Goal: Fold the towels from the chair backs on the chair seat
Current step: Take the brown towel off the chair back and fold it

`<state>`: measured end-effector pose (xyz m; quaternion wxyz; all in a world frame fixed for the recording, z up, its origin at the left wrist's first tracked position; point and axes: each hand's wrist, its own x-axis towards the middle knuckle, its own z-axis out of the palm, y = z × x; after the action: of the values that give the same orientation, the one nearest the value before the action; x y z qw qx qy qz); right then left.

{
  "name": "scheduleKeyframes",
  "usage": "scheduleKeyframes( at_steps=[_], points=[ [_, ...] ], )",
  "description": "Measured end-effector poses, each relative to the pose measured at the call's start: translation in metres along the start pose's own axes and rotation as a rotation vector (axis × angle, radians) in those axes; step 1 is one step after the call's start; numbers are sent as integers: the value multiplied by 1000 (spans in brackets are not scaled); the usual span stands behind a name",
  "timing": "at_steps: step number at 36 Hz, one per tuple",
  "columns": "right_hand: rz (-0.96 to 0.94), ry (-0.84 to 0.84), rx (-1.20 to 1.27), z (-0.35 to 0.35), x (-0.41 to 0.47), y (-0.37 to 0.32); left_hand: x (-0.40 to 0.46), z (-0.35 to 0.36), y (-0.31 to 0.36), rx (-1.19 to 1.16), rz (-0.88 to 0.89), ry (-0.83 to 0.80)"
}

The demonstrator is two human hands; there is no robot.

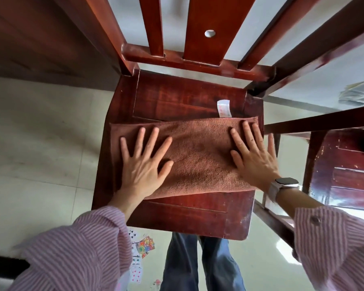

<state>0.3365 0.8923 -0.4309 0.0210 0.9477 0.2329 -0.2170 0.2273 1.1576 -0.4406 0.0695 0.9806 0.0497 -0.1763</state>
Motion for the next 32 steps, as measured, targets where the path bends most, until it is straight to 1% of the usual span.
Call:
scheduleKeyframes(
  at_steps=[2, 5, 6, 7, 8, 11, 12, 13, 15, 18, 20, 21, 23, 26, 28, 32],
  points=[
    [47, -3, 25, -1, -5, 9, -5, 0, -9, -2, -48, -5],
    [217, 39, 183, -9, -11, 14, -9, -3, -8, -27, -118, -6],
    [243, 57, 219, -12, -14, 13, -9, -5, -4, -39, -127, 1],
    [227, 80, 226, -14, -17, 11, -10, -7, 1, -42, -115, 11],
    [169, 103, 205, -15, -21, 8, -11, -9, 9, -37, -82, 23],
    [-75, 106, 95, -6, -33, -8, -17, -6, 35, -19, 31, 20],
    [-122, 97, 65, 0, -36, -12, -20, -3, 41, -15, 45, 6],
    [-141, 81, 39, 6, -40, -15, -22, 1, 46, -15, 44, -10],
    [-115, 37, 7, 15, -46, -15, -28, 9, 47, -22, 19, -34],
    [-97, -18, 11, 22, -51, -7, -32, 14, 42, -6, 26, -48],
    [-128, -9, 63, 21, -52, -2, -32, 12, 41, 18, 33, -55],
    [-129, 12, 135, 18, -52, 1, -31, 11, 42, 18, 29, -57],
    [-42, 85, 362, 10, -54, 6, -31, 7, 46, 3, 27, -52],
    [282, 216, 679, -1, -53, 6, -30, 1, 58, -8, 89, -17],
    [482, 213, 750, -6, -45, 4, -31, 0, 69, -7, 125, -17],
    [676, 126, 794, -11, -29, 3, -34, 8, 80, -21, 85, -71]
  ],
)
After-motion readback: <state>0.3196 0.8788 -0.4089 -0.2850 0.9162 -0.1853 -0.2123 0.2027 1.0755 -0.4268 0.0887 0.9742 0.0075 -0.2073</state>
